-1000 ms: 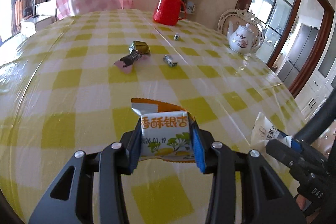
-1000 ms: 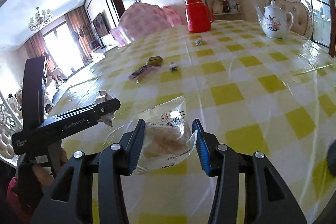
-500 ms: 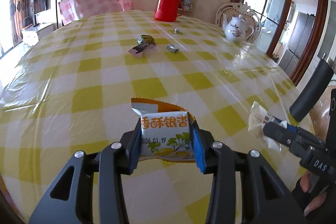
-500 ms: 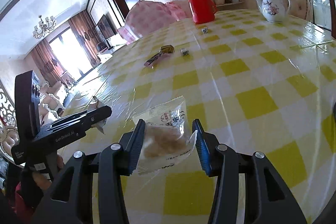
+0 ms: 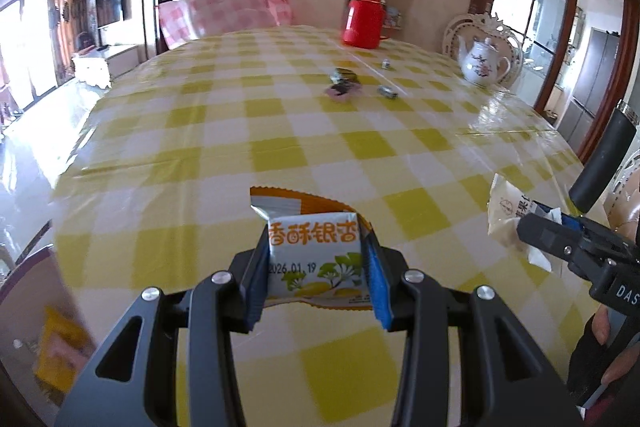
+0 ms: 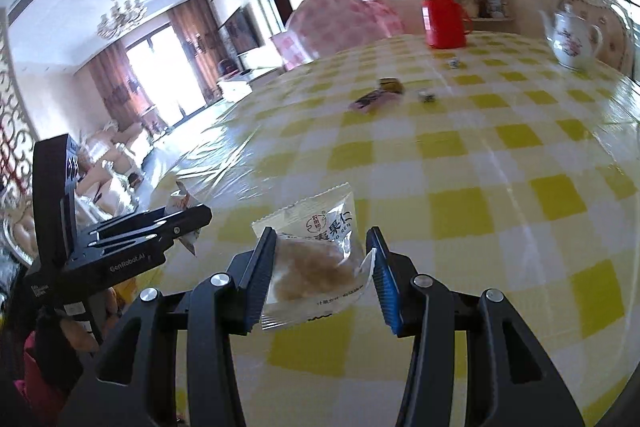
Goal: Organize snacks
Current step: 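Carry the biscuit pack and clear bread bag toward the white box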
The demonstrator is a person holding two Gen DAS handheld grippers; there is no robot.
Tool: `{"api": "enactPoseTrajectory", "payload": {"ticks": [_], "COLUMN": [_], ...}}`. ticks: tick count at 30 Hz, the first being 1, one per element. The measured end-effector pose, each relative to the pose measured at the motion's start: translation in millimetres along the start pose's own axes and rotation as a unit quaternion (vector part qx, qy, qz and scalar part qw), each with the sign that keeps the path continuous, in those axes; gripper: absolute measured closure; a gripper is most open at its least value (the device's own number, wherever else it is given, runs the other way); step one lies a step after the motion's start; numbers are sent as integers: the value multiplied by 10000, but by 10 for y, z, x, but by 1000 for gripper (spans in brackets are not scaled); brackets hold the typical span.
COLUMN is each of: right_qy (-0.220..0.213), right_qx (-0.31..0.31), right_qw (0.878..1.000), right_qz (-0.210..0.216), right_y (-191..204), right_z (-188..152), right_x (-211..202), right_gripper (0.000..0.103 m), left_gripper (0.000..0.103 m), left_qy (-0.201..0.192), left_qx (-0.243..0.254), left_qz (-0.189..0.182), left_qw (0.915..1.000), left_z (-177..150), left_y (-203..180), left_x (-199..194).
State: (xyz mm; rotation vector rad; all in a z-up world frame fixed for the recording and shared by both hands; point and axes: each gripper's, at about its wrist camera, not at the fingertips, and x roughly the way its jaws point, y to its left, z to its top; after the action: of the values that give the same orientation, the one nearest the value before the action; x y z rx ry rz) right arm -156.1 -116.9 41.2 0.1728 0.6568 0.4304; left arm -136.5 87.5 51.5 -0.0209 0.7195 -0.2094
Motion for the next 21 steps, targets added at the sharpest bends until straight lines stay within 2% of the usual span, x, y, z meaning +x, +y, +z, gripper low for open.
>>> {"api": "enactPoseTrajectory", "payload": {"ticks": [8,12,21], "right_qy": [221,394,830], "right_qx": [-567,-755,-1504], "right_qw": [9975,9946,9788], "right_qz": [365,595,1113], "right_y": [661,956,1705], "right_z": [-118,-189,-381], "right_x": [161,282,483], "right_gripper": [57,57,57], "left_gripper": [61,61,60], "left_qy": [-37,67,308], "left_qx": [-127,-132,-8], "left_qz": [530,802,1246], "left_qw": [9985,9967,9917], "left_z": [-234,-329,-456], "left_y": [510,787,1221], "left_x": [-347,-413,-586]}}
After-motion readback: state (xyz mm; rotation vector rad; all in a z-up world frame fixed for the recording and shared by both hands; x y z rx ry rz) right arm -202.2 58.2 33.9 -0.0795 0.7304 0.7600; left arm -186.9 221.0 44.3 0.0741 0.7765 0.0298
